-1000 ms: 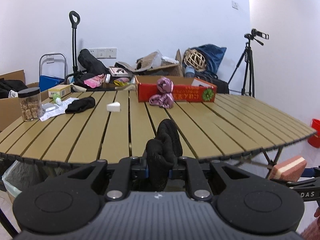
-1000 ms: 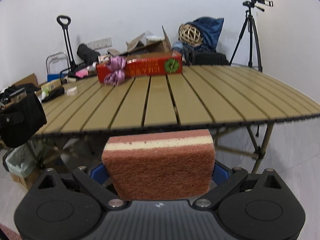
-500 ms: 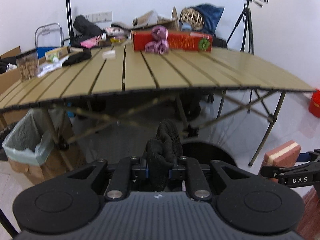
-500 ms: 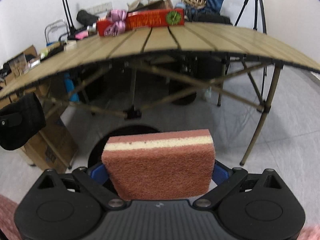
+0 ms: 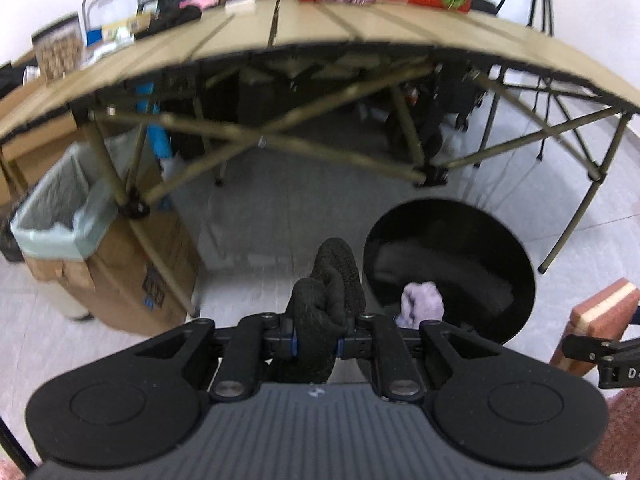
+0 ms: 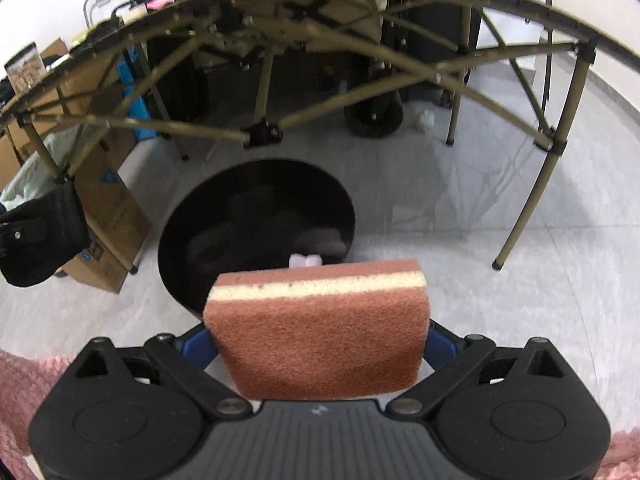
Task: Collect trash
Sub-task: 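Carry the black glove and pink sponge down off the table toward the bin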
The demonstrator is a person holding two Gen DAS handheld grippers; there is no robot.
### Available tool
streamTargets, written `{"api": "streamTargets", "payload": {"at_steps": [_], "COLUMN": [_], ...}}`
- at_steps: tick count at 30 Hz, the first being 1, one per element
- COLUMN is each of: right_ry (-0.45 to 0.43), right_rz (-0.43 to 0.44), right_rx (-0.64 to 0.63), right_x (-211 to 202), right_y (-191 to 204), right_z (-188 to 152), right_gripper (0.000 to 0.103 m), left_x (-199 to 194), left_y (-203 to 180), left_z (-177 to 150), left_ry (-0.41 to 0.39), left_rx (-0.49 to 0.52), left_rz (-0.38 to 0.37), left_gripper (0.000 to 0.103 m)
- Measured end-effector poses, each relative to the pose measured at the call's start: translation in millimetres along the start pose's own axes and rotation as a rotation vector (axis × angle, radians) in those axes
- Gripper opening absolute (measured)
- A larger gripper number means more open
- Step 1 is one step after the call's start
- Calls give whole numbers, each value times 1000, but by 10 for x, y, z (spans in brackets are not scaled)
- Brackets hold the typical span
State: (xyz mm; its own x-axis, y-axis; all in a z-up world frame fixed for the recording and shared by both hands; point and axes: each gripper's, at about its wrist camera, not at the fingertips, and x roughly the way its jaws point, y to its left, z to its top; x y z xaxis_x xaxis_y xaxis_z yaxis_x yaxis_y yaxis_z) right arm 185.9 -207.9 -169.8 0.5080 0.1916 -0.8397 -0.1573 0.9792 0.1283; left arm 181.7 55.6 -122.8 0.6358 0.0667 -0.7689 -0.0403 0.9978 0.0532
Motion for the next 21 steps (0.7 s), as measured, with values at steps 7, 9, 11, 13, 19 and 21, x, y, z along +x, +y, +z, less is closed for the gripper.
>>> {"api": "streamTargets", "payload": {"at_steps": [7,9,11,13,19,21], "right_ry": [30,34,36,34,21,20], "right_rz": [14,14,14,19,34,39], "right_rx": [-22,-23,-24,-28,-70,-87], "right_x": [79,98,114,128,194,223], "right_y": [64,66,91,125,329,403], "right_z": [26,53,97,140,301,347], "right_gripper": [99,99,100,99,99,100], "left_x": [129,159,199,240,307,321], "left_y": [-17,-22,-6,15,81,103], "left_z": [-13,-10,-3,2,34,49], "left_ry": [46,61,77,91,113,117], "left_rx": [-4,-8,-17,-29,-57,-66], "left_rz": [-7,-8,-7,-3,4,6], "left_gripper": [16,16,16,16,16,16]}}
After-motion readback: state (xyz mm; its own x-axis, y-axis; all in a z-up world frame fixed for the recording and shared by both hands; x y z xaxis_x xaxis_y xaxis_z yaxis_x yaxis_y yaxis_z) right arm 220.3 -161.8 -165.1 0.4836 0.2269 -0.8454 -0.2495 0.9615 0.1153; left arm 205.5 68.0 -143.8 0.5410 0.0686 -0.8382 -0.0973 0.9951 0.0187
